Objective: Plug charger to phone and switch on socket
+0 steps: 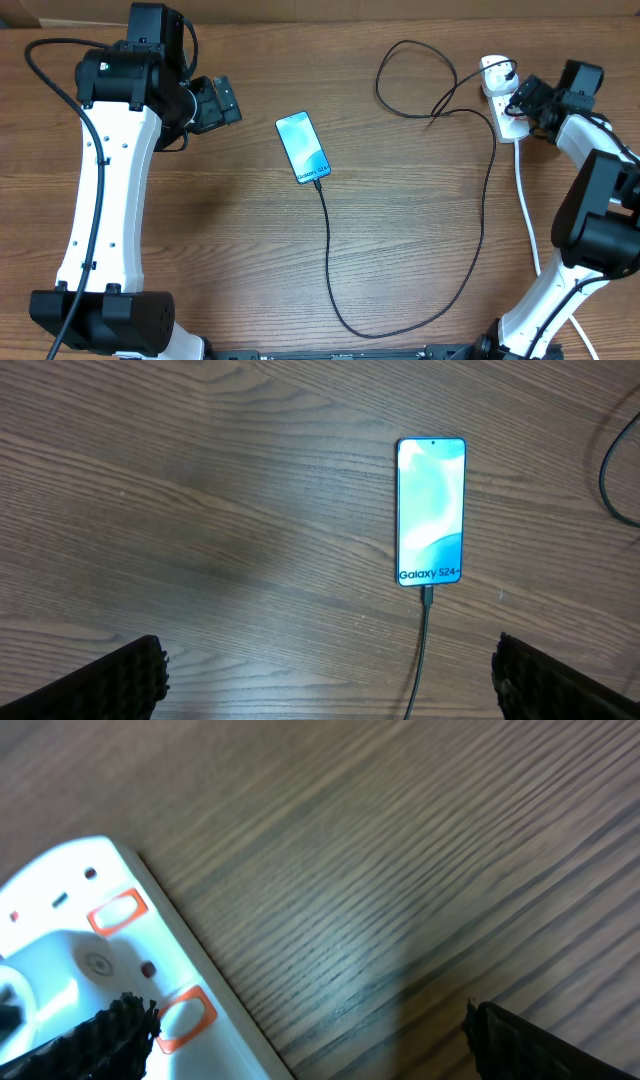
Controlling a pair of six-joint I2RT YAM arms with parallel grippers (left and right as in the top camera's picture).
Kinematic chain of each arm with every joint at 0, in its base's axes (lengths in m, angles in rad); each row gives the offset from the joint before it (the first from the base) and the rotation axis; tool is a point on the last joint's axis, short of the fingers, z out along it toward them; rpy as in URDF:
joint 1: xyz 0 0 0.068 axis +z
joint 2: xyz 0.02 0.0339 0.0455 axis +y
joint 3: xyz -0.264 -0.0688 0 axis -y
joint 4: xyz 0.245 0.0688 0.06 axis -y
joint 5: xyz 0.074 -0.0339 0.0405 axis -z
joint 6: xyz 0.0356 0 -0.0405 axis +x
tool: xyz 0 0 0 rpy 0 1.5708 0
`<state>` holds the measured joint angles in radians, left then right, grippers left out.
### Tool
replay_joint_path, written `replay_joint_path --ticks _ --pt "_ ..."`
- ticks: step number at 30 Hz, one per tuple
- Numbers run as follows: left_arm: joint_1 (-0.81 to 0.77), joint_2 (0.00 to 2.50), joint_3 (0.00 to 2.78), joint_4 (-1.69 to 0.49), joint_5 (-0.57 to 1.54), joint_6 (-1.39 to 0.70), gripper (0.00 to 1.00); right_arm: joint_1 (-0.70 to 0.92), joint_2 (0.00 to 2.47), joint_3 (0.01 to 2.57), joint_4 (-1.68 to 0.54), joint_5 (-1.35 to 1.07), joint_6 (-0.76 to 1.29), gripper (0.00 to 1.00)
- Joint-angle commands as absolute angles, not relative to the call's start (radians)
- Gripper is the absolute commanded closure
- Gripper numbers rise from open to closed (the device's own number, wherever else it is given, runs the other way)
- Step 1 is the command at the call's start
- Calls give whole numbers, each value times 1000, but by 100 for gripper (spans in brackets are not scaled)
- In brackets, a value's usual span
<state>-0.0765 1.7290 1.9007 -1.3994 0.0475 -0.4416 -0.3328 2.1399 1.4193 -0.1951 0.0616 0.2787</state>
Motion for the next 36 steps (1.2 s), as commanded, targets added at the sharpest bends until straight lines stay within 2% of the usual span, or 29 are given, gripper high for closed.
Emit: replay_joint_path --ticks 1,36 --pt "-72 1733 1899 -1401 37 -441 0 -332 2157 1437 -186 46 292 0" --pt "-72 1733 1899 -1401 37 -441 0 -332 2180 1431 -171 46 292 0"
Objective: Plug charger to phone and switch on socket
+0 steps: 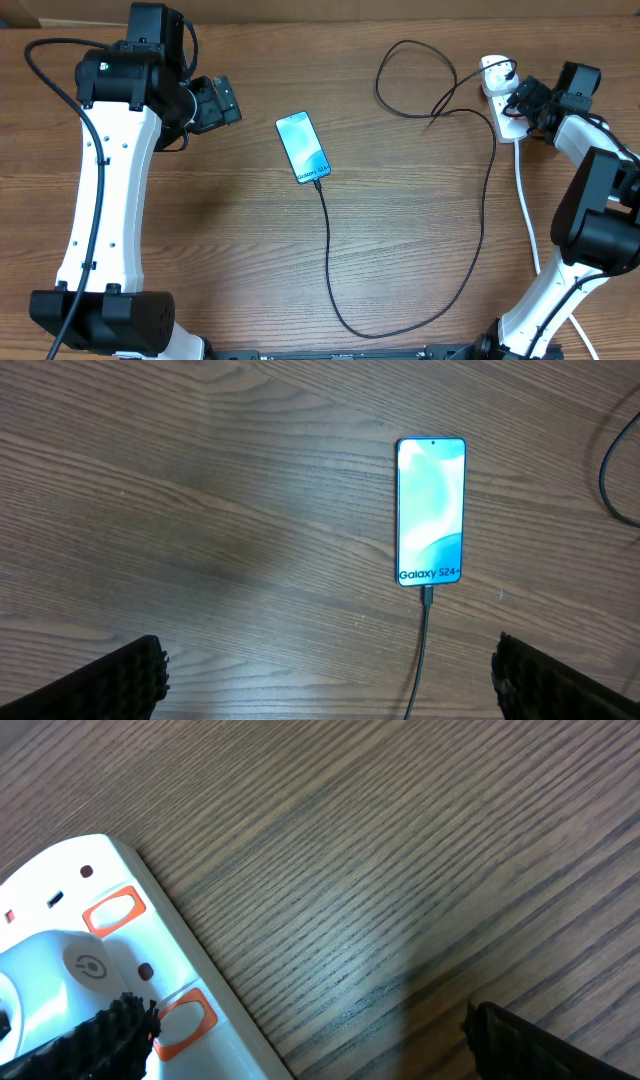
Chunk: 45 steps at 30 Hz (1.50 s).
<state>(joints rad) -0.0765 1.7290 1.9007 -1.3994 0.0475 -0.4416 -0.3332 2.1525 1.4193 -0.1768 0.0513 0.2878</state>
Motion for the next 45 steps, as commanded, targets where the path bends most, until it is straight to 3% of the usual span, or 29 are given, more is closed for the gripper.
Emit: replay_joint_path --ticks 1,45 --pt "-72 1733 1899 -1401 37 -441 0 -332 2184 1431 -171 46 292 0" --pt "-72 1733 1899 -1401 37 -441 0 -331 2192 1451 -249 -66 288 0"
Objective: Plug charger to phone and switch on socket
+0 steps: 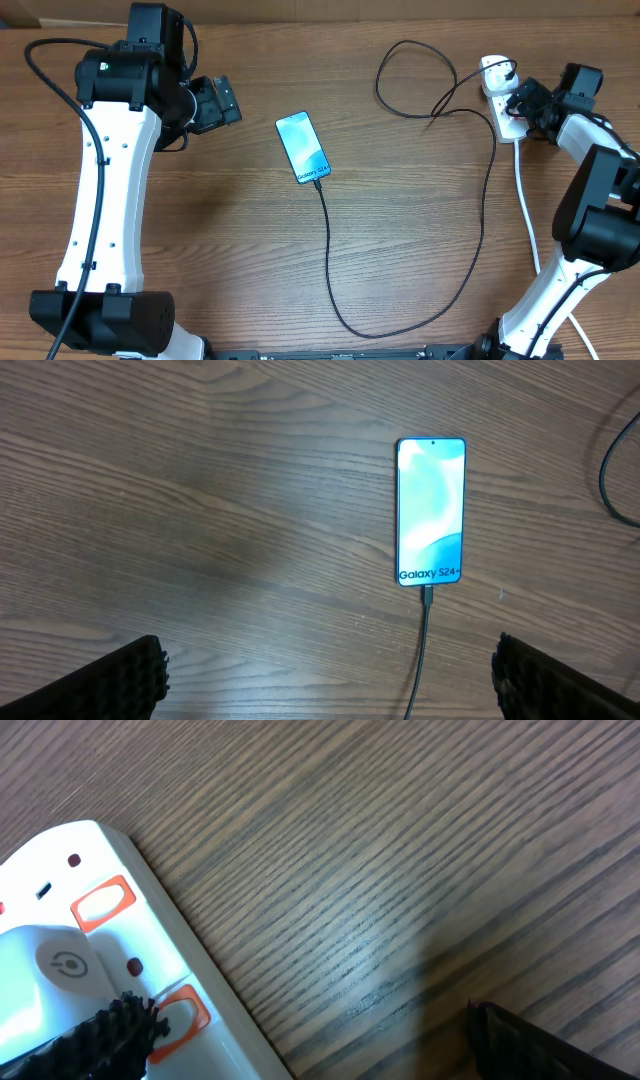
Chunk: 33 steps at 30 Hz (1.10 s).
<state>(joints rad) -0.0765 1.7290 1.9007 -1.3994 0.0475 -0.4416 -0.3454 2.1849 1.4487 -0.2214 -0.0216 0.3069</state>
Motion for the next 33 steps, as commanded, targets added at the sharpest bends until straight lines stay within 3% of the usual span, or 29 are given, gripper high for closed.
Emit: replay_joint_path --ticks 1,13,24,33 --pt "-72 1733 1899 -1401 37 -441 0 -331 2192 1451 -250 -66 288 0" --pt "-72 1733 1899 -1401 37 -441 0 -336 2138 1462 -263 -66 285 0" --pt "-72 1733 1899 -1401 37 -441 0 -336 1779 1462 -362 -43 285 0" --pt "-72 1733 1899 -1401 37 -441 0 -336 1473 1461 -665 -43 343 0"
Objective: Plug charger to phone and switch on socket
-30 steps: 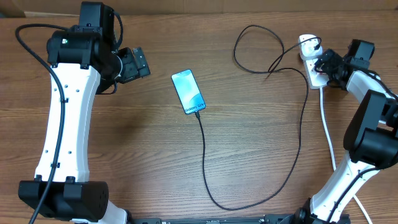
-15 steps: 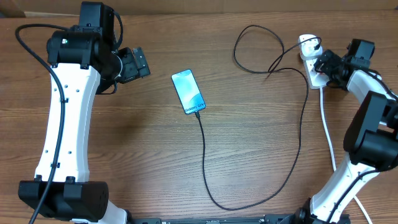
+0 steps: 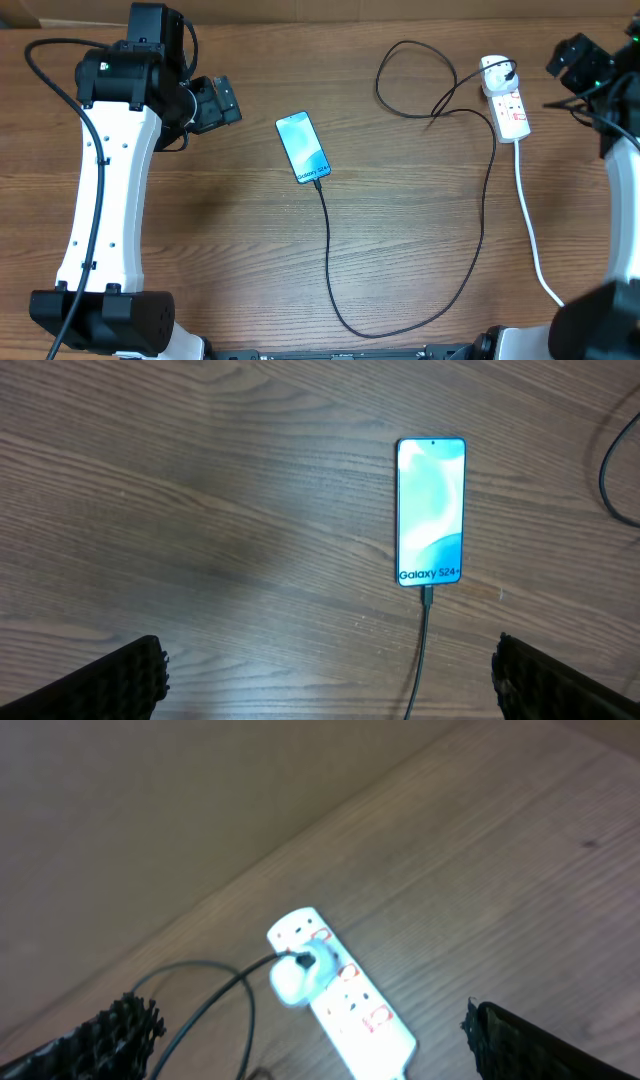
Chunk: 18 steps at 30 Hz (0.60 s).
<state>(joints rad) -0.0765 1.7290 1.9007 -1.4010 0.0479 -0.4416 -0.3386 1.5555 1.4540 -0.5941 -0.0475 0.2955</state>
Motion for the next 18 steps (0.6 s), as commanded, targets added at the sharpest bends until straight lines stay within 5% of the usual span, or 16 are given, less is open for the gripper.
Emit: replay_joint_path --ticks 1,18 --pt "-72 1733 1899 -1401 37 -441 0 -336 1446 1461 -705 -43 360 0" --pt "-72 1733 1899 -1401 37 -441 0 -294 1097 1455 -1203 -52 501 0"
